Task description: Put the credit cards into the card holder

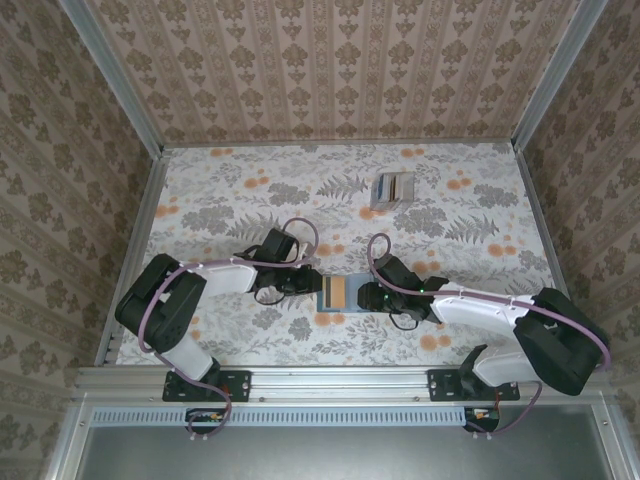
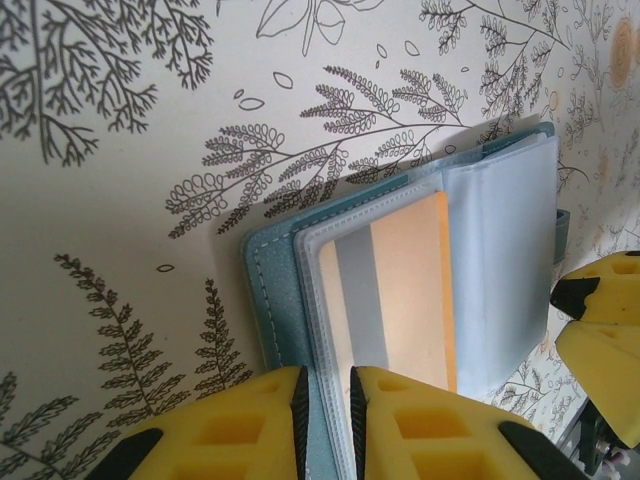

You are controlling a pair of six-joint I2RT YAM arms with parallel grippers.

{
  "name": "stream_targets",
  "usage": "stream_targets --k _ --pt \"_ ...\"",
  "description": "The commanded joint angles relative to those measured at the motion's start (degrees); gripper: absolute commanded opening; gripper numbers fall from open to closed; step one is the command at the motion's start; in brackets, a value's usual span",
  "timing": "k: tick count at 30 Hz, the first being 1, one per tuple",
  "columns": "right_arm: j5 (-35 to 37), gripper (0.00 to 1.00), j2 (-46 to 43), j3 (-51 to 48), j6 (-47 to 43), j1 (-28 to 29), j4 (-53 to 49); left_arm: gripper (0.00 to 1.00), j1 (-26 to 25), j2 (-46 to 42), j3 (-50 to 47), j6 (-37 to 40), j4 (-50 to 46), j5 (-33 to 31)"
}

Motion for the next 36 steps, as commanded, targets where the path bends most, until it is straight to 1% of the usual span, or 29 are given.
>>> stream_targets --k 1,10,12,14,16,21,29,36 --pt "-0.8 0.37 -0.4 1.9 0.6 -0.3 -0.1 0.22 0.0 0.5 -0.3 -0.3 0.9 0.5" --pt "-1.9 0.36 2.1 1.8 1.1 -0.2 1.9 0.22 -0.1 1.1 -0.5 -0.1 1.4 0.6" --pt "-1.4 0.38 2.5 2.2 0.9 -0.2 1.1 0.22 -0.1 1.0 -0.7 -0.3 1.4 0.5" --pt "-0.8 0.42 2.3 2.3 1.0 -0.2 0.4 0.22 -0.1 0.8 -1.0 -0.6 1.8 0.8" --pt "-0.4 0.43 1.7 2.4 0.8 -0.3 -0.1 0.22 -0.1 0.5 -1.2 -0.3 1.7 0.4" --pt "0.8 0.43 -0.2 2.9 -0.2 -0.2 -1.9 0.22 0.0 0.6 -1.4 -0.4 1.9 0.6" --pt "-0.7 0.42 3.1 3.0 -0.1 -0.1 -0.3 0.22 0.0 0.9 -1.4 -0.1 2.0 0.6" --pt "1.7 0.44 2.2 3.7 -1.3 0.3 -3.3 0.22 0.0 0.8 -2.1 -0.6 2.7 0.4"
